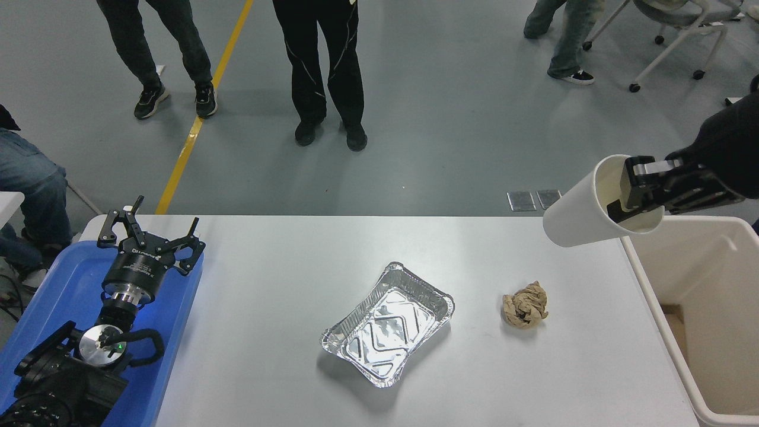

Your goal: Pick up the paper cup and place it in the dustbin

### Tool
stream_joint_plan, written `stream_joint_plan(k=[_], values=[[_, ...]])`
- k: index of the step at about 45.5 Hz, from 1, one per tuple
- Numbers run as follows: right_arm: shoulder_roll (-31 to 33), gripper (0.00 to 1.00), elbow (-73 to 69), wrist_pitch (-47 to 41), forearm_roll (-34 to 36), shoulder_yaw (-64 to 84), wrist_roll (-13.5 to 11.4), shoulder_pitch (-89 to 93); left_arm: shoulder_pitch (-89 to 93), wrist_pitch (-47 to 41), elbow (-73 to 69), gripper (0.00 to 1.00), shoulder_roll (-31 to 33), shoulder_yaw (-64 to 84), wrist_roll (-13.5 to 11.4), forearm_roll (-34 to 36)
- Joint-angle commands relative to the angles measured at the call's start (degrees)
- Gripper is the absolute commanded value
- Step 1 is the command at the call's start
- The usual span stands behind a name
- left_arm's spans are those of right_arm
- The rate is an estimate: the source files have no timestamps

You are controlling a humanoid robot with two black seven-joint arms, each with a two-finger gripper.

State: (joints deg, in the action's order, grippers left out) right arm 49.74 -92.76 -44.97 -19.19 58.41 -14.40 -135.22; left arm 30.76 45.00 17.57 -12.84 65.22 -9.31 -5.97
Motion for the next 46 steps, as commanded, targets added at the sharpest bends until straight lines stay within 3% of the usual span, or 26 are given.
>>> stream_joint_plan(k=[1, 17, 33, 46], values=[[0.8, 0.0, 11.01, 0.57, -2.87, -2.51, 0.08, 17.6, 0.0, 0.0, 0.0, 0.99, 0.0, -0.01, 0.0, 0.0], [-0.34, 0.0, 35.62, 17.1, -2.52, -18.24, 0.08, 47.22, 0.0, 0.0, 0.0, 0.99, 0.0, -0.01, 0.0, 0.0], [-12.64, 0.0, 65.85, 31.51, -1.55, -30.11, 0.08, 73.68, 0.0, 0.0, 0.0, 0.99, 0.0, -0.01, 0.0, 0.0], [-22.66, 0.0, 80.89, 42.85, 10.4, -30.73, -0.01, 87.92, 0.0, 0.0, 0.0, 0.99, 0.0, -0.01, 0.0, 0.0]])
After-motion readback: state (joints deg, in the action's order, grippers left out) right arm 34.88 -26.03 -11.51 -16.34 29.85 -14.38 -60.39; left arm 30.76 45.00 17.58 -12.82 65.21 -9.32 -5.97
